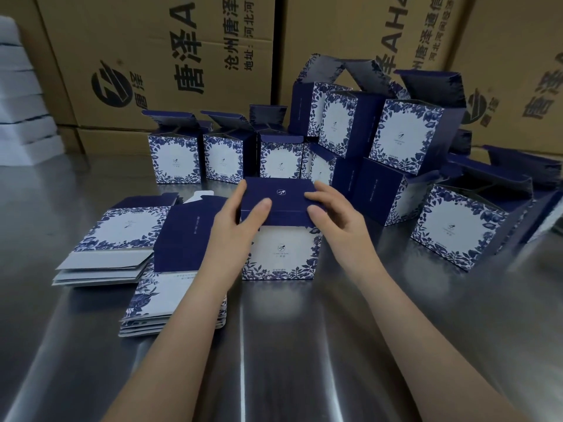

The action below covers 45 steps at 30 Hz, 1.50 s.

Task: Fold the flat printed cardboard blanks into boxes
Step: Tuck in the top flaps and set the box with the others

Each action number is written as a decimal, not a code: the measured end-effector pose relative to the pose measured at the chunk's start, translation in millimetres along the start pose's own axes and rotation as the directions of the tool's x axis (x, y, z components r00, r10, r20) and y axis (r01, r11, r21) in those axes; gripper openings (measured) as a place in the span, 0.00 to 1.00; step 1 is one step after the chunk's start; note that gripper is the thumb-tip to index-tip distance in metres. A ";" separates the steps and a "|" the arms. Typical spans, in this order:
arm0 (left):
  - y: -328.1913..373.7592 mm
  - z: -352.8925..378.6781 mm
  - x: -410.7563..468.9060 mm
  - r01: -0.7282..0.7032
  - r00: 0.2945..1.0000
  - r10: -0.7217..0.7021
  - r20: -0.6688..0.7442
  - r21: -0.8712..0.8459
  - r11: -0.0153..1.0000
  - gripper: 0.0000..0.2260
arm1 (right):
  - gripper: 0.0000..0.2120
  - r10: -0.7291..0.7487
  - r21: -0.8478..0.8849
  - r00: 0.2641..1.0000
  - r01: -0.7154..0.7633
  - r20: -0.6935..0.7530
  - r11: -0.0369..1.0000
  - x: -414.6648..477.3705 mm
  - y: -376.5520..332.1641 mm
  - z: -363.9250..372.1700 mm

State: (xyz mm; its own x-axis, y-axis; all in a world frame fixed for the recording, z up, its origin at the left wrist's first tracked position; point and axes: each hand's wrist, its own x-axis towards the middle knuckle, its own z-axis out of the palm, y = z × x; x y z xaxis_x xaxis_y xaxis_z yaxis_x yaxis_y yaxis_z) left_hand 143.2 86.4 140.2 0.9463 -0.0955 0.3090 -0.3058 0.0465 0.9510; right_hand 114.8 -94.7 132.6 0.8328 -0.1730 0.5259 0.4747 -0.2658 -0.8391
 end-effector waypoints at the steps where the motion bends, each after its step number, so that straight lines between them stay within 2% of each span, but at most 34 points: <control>1: -0.3 0.5 -0.7 -0.028 1.000 0.028 -0.010 0.016 0.999 0.27 | 0.09 -0.022 -0.005 1.000 0.022 0.008 1.000 -0.9 -0.9 0.1; 6: -0.2 3.7 -5.5 -0.243 0.960 0.264 -0.098 0.181 0.953 0.10 | 0.10 -0.083 -0.037 0.997 0.082 -0.006 0.996 -3.1 -2.3 1.5; 11: 2.2 7.0 -8.0 -0.373 0.914 0.399 -0.071 0.232 0.898 0.08 | 0.11 -0.097 -0.008 0.995 0.097 -0.012 0.995 -5.0 -5.9 2.2; 16: 2.1 3.7 -6.7 -0.394 0.910 0.413 -0.020 0.261 0.881 0.08 | 0.12 -0.075 0.005 0.997 0.075 -0.017 0.997 -4.9 -9.6 2.6; 23: -0.2 8.5 -5.1 -0.411 0.892 0.447 -0.071 0.285 0.866 0.05 | 0.13 -0.070 -0.002 0.992 0.070 -0.107 0.998 -2.8 -9.8 11.0; 29: 0.6 0.0 -3.5 -0.351 0.932 0.360 -0.043 0.145 0.925 0.13 | 0.13 -0.052 0.020 0.997 0.053 -0.054 0.998 -4.6 -9.1 6.1; 33: -0.8 -3.2 -0.6 -0.310 0.947 0.314 -0.066 0.067 0.949 0.13 | 0.14 -0.022 0.120 0.997 0.030 -0.068 0.992 -3.4 -10.3 5.3; 37: -1.4 -2.0 0.8 -0.310 0.946 0.313 -0.084 0.051 0.949 0.14 | 0.13 -0.033 0.085 0.994 0.042 -0.103 0.995 -0.9 -9.2 7.7; 42: -0.6 -13.2 4.2 -0.257 0.966 0.257 0.012 -0.028 0.966 0.11 | 0.15 -0.015 0.130 1.000 0.017 -0.022 0.991 -3.5 -11.0 2.3; 45: -0.9 -14.0 4.4 -0.238 0.971 0.238 -0.001 -0.066 0.969 0.11 | 0.14 0.004 0.182 1.000 -0.001 -0.013 0.983 -3.0 -11.3 0.6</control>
State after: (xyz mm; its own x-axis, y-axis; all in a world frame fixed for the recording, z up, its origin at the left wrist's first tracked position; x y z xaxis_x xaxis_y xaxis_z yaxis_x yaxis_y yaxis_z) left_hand 149.1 99.8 140.5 0.8463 -0.0804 0.5265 -0.5144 0.1334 0.8471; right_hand 107.2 -90.6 140.5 0.8308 -0.1864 0.5244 0.5174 -0.0885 -0.8512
